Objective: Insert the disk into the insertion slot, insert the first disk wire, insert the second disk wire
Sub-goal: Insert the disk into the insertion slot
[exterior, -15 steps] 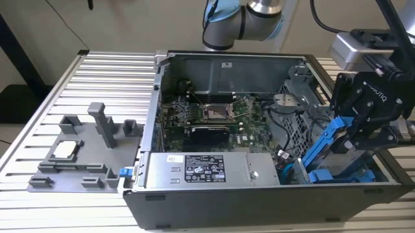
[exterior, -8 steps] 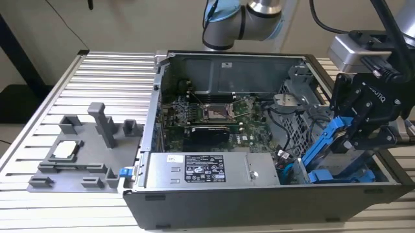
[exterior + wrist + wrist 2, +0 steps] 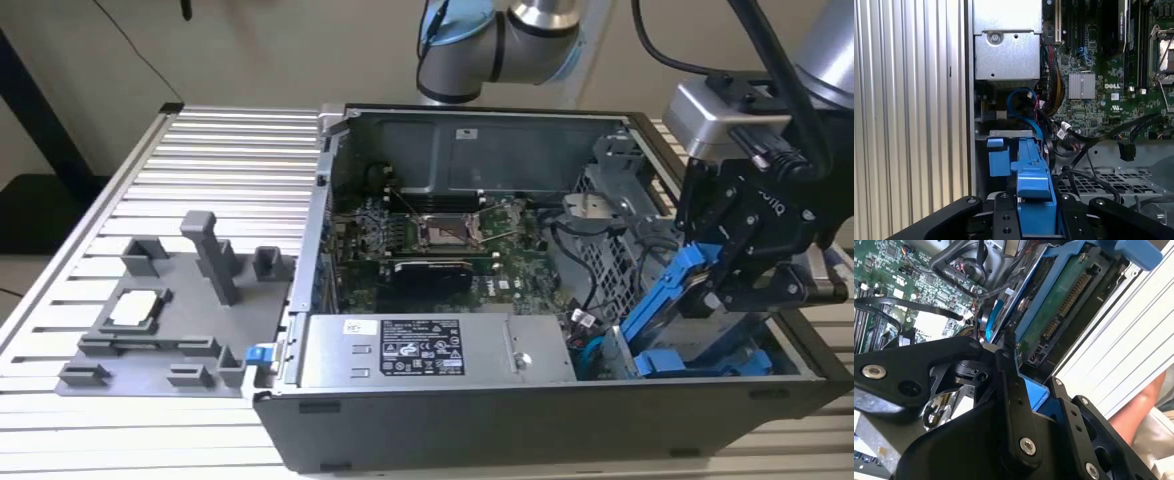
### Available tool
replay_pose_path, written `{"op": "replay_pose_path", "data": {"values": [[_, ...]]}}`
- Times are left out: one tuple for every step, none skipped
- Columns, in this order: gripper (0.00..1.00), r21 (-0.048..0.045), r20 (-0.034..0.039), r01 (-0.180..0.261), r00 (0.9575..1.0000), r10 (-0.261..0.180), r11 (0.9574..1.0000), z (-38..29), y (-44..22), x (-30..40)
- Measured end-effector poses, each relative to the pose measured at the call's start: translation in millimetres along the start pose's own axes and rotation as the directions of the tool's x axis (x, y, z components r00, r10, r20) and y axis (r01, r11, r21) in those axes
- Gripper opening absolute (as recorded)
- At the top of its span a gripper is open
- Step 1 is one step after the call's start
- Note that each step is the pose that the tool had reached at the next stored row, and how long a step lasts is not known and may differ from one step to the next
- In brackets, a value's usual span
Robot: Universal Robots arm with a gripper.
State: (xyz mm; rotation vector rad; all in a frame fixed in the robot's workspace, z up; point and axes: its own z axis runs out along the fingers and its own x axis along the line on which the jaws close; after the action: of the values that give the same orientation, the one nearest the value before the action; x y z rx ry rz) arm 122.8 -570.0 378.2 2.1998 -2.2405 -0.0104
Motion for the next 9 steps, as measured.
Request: {"op": "replay_pose_path", "data": {"values": [[0.32, 0.0013, -0.0002, 0.0, 1.0, 0.0, 1.0, -0.1, -0.2, -0.1], [0.34, 0.0021, -0.0002, 0.0, 1.0, 0.0, 1.0, -0.1, -0.1, -0.1], [0.34, 0.003, 0.0, 0.0, 1.0, 0.0, 1.0, 0.0, -0.1, -0.1], [0.4, 0.0041, 0.0001, 0.0, 1.0, 0.0, 1.0, 0.0, 0.0, 0.0], [0.4, 0.0051, 0.0, 0.0, 1.0, 0.0, 1.0, 0.0, 0.0, 0.0], [0.4, 0.0051, -0.0001, 0.0, 1.0, 0.0, 1.0, -0.7, 0.0, -0.1], [0.4, 0.0044, 0.0, 0.0, 1.0, 0.0, 1.0, -3.2, -0.1, -0.1], [0.4, 0.0038, -0.0002, 0.0, 1.0, 0.0, 1.0, -7.0, -0.2, -0.1], [0.4, 0.0038, 0.0, 0.0, 1.0, 0.0, 1.0, -11.0, -0.2, -0.1]]}}
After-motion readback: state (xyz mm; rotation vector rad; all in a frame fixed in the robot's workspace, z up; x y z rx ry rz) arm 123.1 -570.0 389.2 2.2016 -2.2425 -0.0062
